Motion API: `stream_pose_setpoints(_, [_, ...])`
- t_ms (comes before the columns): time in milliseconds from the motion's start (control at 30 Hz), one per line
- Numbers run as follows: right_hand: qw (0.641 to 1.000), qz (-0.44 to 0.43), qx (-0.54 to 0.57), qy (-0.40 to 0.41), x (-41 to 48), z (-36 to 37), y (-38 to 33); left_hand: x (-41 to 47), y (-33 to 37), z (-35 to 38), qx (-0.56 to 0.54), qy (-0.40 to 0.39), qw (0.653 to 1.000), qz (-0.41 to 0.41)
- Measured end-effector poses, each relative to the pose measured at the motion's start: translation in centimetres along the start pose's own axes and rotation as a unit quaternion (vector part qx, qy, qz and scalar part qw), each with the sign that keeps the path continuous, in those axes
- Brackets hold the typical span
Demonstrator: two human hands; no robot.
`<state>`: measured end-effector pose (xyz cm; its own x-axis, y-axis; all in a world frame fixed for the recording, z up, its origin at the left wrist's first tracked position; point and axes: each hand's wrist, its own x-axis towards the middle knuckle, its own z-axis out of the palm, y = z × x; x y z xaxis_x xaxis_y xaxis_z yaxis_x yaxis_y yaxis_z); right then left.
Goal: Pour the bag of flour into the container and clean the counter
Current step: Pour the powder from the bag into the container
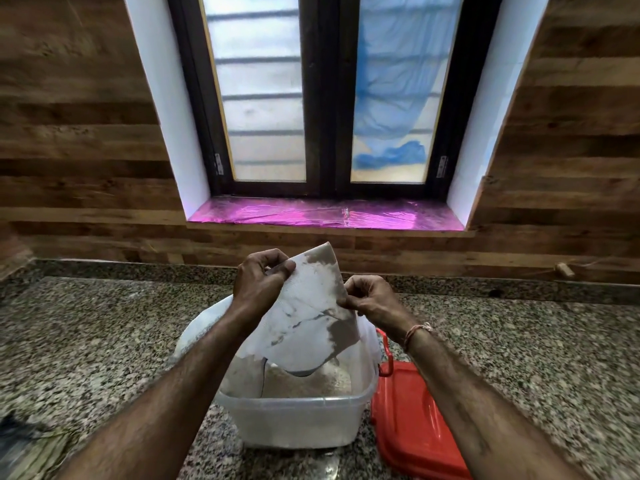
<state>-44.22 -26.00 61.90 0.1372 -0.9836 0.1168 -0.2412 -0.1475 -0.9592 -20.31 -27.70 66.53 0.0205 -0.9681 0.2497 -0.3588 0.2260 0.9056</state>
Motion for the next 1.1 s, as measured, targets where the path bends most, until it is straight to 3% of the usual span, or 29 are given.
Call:
stream_pose_setpoints(167, [0.997,-0.029,0.011,0.071,0.4,0.7,-0.2,0.1,0.2,-0.7,0.024,0.043,0.999,-0.005])
stream_pose_setpoints(400, [0.994,-0.024,0.069,0.077,0.1,2.0,-1.4,0.2,-0.2,-0.3,0.057,0.033,0.998,0.014])
stream_pose_setpoints(567, [0.991,-0.103,-0.054,0.06,1.1,2.3,-4.8,0.1,-0.3,1.0,0.134,0.036,0.99,0.037])
stream_pose_setpoints(700, [0.973,-0.15,-0.156,0.079,2.5,1.8,-7.1,-0.5,0.1,2.1,0.157,-0.013,0.984,0.077])
stream_pose_setpoints(833, [0.947,-0.135,-0.27,0.114,3.4,1.1,-8.1,0.0,0.0,1.8,0.141,0.026,0.989,0.04])
stream_pose_setpoints(900, [0.928,-0.175,-0.299,0.135,3.1,0.5,-7.7,0.4,-0.5,1.1,0.103,0.035,0.994,0.017])
stream_pose_setpoints(1033, [0.927,-0.216,-0.305,0.032,2.5,0.3,-7.8,0.4,-0.6,0.8,0.094,0.036,0.995,0.008])
stream_pose_setpoints(1100, [0.901,-0.248,-0.352,0.049,2.8,0.5,-8.3,0.3,-0.5,1.1,0.104,0.042,0.994,0.006])
